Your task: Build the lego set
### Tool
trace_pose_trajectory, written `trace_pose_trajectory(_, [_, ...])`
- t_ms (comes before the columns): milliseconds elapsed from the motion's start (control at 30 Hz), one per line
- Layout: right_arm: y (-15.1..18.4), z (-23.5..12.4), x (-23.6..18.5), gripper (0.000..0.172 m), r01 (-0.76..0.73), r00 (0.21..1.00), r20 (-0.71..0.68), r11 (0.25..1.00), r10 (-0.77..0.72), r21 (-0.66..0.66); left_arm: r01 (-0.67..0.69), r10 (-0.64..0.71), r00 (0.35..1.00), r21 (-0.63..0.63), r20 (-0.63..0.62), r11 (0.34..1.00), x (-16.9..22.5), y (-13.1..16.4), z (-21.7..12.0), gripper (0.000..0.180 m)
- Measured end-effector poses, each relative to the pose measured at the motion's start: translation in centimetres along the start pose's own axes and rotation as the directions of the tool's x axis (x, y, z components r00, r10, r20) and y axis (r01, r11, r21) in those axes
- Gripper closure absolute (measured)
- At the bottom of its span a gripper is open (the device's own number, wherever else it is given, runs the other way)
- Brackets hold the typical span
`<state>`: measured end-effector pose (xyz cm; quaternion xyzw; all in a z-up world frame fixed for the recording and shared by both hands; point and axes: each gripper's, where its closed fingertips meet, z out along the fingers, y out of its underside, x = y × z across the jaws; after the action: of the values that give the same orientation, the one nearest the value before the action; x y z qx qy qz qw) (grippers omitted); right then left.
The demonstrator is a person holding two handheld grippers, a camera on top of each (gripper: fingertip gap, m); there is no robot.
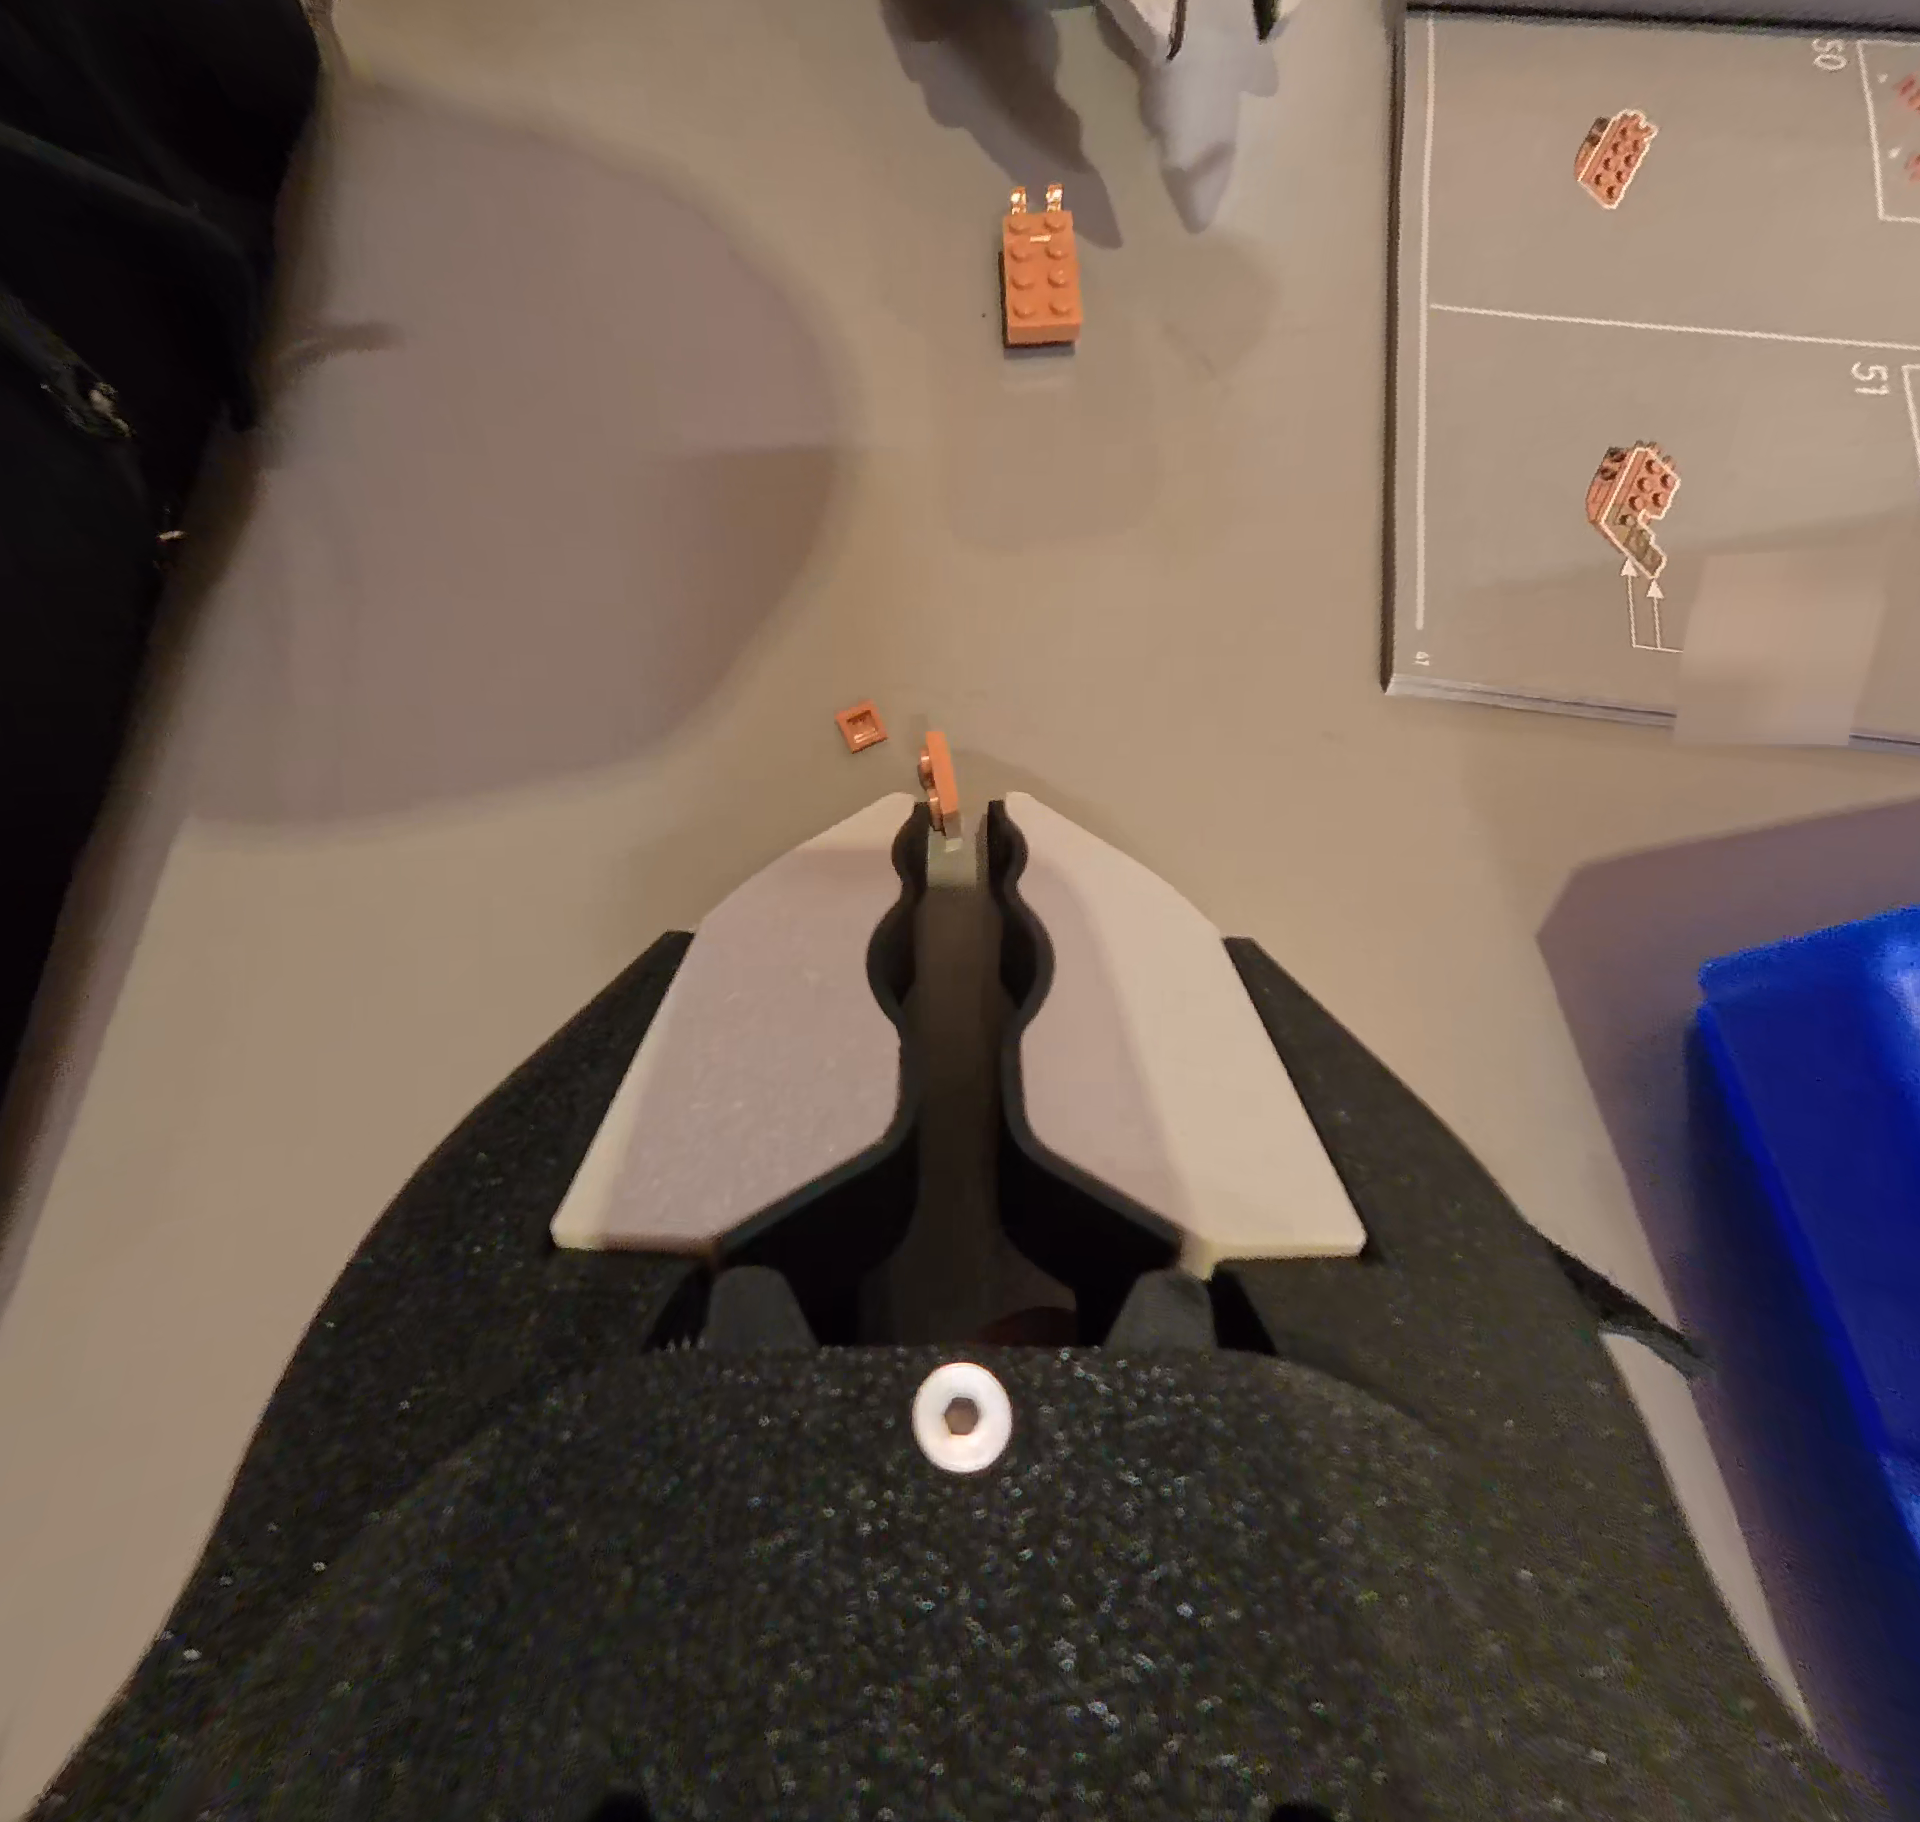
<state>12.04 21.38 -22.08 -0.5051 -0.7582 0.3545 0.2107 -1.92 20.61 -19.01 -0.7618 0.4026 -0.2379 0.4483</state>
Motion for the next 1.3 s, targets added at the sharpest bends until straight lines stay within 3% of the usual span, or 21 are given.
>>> trace_pose_trajectory(367, [-0.5, -1.0, 0.1, 0.157, 0.011, 1.000, -0.004, 0.999, -0.011, 0.047, 0.018, -0.018, 1.000, -0.005, -0.014, 1.000, 0.0, 0.0, 0.0, 0.165])
trace_pose_trajectory(567, [-3.6, -9.0, 6.1, 0.160, 0.038, 0.972, -0.233, 0.995, -0.016, 0.092, 0.025, -0.025, 1.000, -0.014, -0.016, 1.000, -0.1, 0.1, 0.1, 0.165])
trace_pose_trajectory(667, [-2.9, -11.4, 12.0, 0.165, 0.032, 0.933, -0.355, 0.997, -0.053, -0.065, 0.023, -0.023, 1.000, -0.010, -0.007, 1.000, -0.2, 0.1, 0.1, 0.165])
trace_pose_trajectory(867, [2.1, -8.8, 16.5, 0.172, -0.023, 0.988, -0.143, 0.870, -0.055, -0.493, 0.010, -0.010, 1.000, -0.006, 0.012, 1.000, -0.2, 0.0, 0.0, 0.165])
trace_pose_trajectory(1000, [4.0, -6.8, 16.0, 0.172, -0.031, 1.000, -0.016, 0.819, 0.026, -0.573, 0.003, -0.003, 1.000, -0.006, 0.007, 1.000, -0.1, 0.0, 0.0, 0.165])
trace_pose_trajectory(1300, [5.0, -6.1, 16.3, 0.164, -0.064, 0.997, -0.010, 0.804, 0.072, -0.591, -0.017, 0.017, 1.000, -0.018, 0.001, 1.000, 0.2, 0.2, 0.1, 0.165])
